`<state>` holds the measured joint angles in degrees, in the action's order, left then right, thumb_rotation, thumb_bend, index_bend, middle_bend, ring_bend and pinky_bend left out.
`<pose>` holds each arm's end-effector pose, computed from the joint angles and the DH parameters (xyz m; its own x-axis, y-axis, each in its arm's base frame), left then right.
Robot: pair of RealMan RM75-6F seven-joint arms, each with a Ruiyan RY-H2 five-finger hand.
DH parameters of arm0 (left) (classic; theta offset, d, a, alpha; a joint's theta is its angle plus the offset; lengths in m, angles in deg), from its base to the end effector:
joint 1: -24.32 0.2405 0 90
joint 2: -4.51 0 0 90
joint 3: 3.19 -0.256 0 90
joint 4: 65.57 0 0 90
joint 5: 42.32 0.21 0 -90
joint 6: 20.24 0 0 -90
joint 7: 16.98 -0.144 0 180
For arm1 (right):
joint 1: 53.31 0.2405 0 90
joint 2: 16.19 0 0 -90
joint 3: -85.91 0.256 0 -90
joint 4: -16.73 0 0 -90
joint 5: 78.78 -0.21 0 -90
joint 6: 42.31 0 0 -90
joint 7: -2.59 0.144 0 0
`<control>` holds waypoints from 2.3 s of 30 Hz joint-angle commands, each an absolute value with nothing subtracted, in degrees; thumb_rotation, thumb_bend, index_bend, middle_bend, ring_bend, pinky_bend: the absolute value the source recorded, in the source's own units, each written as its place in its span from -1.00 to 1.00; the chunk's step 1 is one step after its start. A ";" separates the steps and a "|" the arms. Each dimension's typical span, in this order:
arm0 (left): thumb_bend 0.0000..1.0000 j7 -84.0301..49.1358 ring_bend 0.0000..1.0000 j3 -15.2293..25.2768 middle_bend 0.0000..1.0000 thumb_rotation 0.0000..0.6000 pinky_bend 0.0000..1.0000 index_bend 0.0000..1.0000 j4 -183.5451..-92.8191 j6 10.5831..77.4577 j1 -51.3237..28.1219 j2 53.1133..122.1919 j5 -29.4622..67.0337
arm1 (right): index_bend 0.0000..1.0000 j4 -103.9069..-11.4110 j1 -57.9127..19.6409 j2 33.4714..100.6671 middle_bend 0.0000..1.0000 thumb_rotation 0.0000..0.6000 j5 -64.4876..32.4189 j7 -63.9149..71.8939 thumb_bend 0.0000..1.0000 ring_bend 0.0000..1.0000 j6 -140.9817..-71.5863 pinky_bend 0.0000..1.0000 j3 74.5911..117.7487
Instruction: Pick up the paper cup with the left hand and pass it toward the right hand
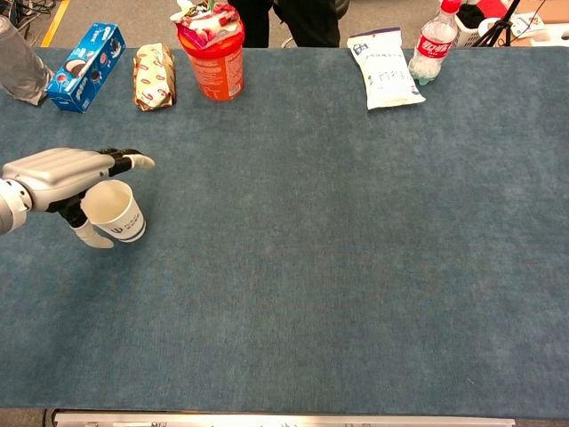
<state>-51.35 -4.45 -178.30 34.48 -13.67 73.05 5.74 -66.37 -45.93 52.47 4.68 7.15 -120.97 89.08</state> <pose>-0.1953 0.2551 0.0376 0.5227 0.5387 0.6608 0.8504 -0.2749 -0.4486 -0.3398 -0.1983 0.1389 0.3901 -0.0816 0.9171 -0.9197 0.0131 0.3924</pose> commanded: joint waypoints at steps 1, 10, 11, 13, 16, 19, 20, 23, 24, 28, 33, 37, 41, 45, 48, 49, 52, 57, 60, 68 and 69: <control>-1.00 -51.38 -0.88 -4.61 -0.98 1.00 -0.37 -0.76 -178.06 34.61 -13.99 73.36 5.44 | -0.55 -66.31 -45.95 52.50 -0.64 1.00 4.66 7.21 -0.63 -0.50 -120.90 -0.27 89.04; -1.00 -51.39 -0.60 -5.13 -0.69 1.00 -0.08 -0.50 -177.70 35.79 -14.67 74.14 4.50 | -0.55 -65.90 -45.98 52.80 -0.64 1.00 4.62 7.65 -0.63 -0.50 -120.46 -0.27 88.82; -1.00 -51.32 -0.58 -5.15 -0.67 1.00 -0.05 -0.50 -177.72 35.88 -14.72 74.17 4.48 | -0.55 -65.88 -45.97 52.84 -0.64 1.00 4.63 7.68 -0.63 -0.50 -120.41 -0.27 88.80; -1.00 -51.05 -0.54 -5.18 -0.62 1.00 0.01 -0.49 -177.78 36.07 -14.78 74.20 4.47 | -0.55 -65.83 -45.95 52.93 -0.64 1.00 4.65 7.71 -0.63 -0.50 -120.27 -0.27 88.73; -1.00 -50.80 -0.48 -5.23 -0.59 1.00 0.06 -0.47 -178.00 36.36 -14.90 74.05 4.50 | -0.55 -65.79 -45.90 53.01 -0.63 1.00 4.63 7.69 -0.63 -0.50 -120.04 -0.27 88.66; -1.00 -50.60 -0.39 -5.24 -0.59 1.00 0.10 -0.46 -178.38 36.69 -15.01 73.75 4.43 | -0.55 -65.75 -45.86 53.07 -0.63 1.00 4.64 7.75 -0.63 -0.50 -119.93 -0.27 88.65; -1.00 -50.57 -0.38 -5.27 -0.59 1.00 0.10 -0.46 -178.53 36.79 -15.07 73.63 4.43 | -0.55 -65.72 -45.85 53.09 -0.64 1.00 4.65 7.79 -0.63 -0.50 -119.90 -0.27 88.64; -1.00 -50.36 -0.36 -5.34 -0.58 1.00 0.11 -0.44 -178.87 36.88 -15.20 73.39 4.31 | -0.55 -65.70 -45.85 53.13 -0.64 1.00 4.64 7.82 -0.63 -0.50 -119.82 -0.27 88.60; -1.00 -50.26 -0.36 -5.36 -0.57 1.00 0.11 -0.43 -178.96 36.90 -15.23 73.33 4.27 | -0.55 -65.69 -45.84 53.15 -0.64 1.00 4.64 7.83 -0.63 -0.50 -119.80 -0.27 88.60; -1.00 -49.54 -0.33 -5.34 -0.48 1.00 0.13 -0.38 -179.12 37.17 -15.15 73.24 4.54 | -0.55 -65.65 -45.83 53.18 -0.63 1.00 4.61 7.90 -0.63 -0.50 -119.71 -0.27 88.59; -1.00 -47.79 -0.31 -5.38 -0.41 1.00 0.16 -0.33 -178.98 36.92 -14.81 73.35 5.30 | -0.55 -65.64 -45.78 53.28 -0.63 1.00 4.57 7.90 -0.63 -0.50 -119.52 -0.27 88.56; -1.00 -46.38 -0.29 -5.34 -0.37 1.00 0.18 -0.29 -178.60 36.78 -14.48 73.41 6.05 | -0.55 -65.60 -45.76 53.39 -0.63 1.00 4.55 7.87 -0.63 -0.50 -119.38 -0.27 88.50; -1.00 -44.79 -0.25 -5.28 -0.33 1.00 0.21 -0.27 -178.27 36.84 -13.95 73.49 6.97 | -0.55 -65.51 -45.76 53.46 -0.63 1.00 4.48 7.93 -0.63 -0.50 -119.27 -0.27 88.48; -1.00 -42.79 -0.22 -5.21 -0.30 1.00 0.23 -0.26 -177.86 37.05 -13.12 73.64 8.26 | -0.55 -65.43 -45.78 53.52 -0.63 1.00 4.44 7.97 -0.63 -0.50 -119.15 -0.27 88.41; -1.00 -41.21 -0.20 -5.06 -0.27 1.00 0.25 -0.24 -177.52 37.29 -12.47 73.68 9.40 | -0.55 -65.41 -45.78 53.55 -0.63 1.00 4.42 7.96 -0.63 -0.50 -119.12 -0.27 88.41; -1.00 -40.77 -0.20 -5.02 -0.27 1.00 0.25 -0.24 -177.44 37.36 -12.27 73.65 9.74 | -0.55 -65.42 -45.77 53.56 -0.63 1.00 4.42 7.95 -0.63 -0.50 -119.13 -0.27 88.42; -1.00 -39.59 -0.18 -4.88 -0.25 1.00 0.26 -0.23 -177.43 37.66 -11.70 73.48 10.71 | -0.55 -65.48 -45.74 53.56 -0.63 1.00 4.52 7.93 -0.63 -0.50 -119.21 -0.27 88.46; -1.00 -38.37 -0.17 -4.48 -0.24 1.00 0.27 -0.21 -178.10 37.86 -11.22 72.70 11.53 | -0.55 -65.66 -45.67 53.55 -0.62 1.00 4.65 7.98 -0.63 -0.50 -119.44 -0.27 88.62; -1.00 -38.27 -0.17 -4.19 -0.23 1.00 0.28 -0.20 -178.73 37.71 -11.32 72.02 11.61 | -0.55 -66.17 -45.50 53.54 -0.62 1.00 4.95 8.62 -0.63 -0.50 -119.70 -0.27 88.87; -1.00 -38.23 -0.17 -2.86 -0.24 1.00 0.28 -0.20 -181.00 36.54 -12.56 70.12 10.71 | -0.55 -69.24 -43.53 53.81 -0.61 1.00 7.36 11.28 -0.75 -0.50 -119.89 -0.27 89.88; -1.00 -38.24 -0.17 -2.73 -0.24 1.00 0.28 -0.20 -181.18 36.52 -12.66 70.03 10.67 | -0.55 -69.49 -43.29 53.94 -0.61 1.00 7.61 11.36 -0.78 -0.50 -119.88 -0.27 89.97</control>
<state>-38.21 -2.86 -181.05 36.58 -12.54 70.14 10.74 -69.17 -43.60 53.75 7.30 11.13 -119.84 89.77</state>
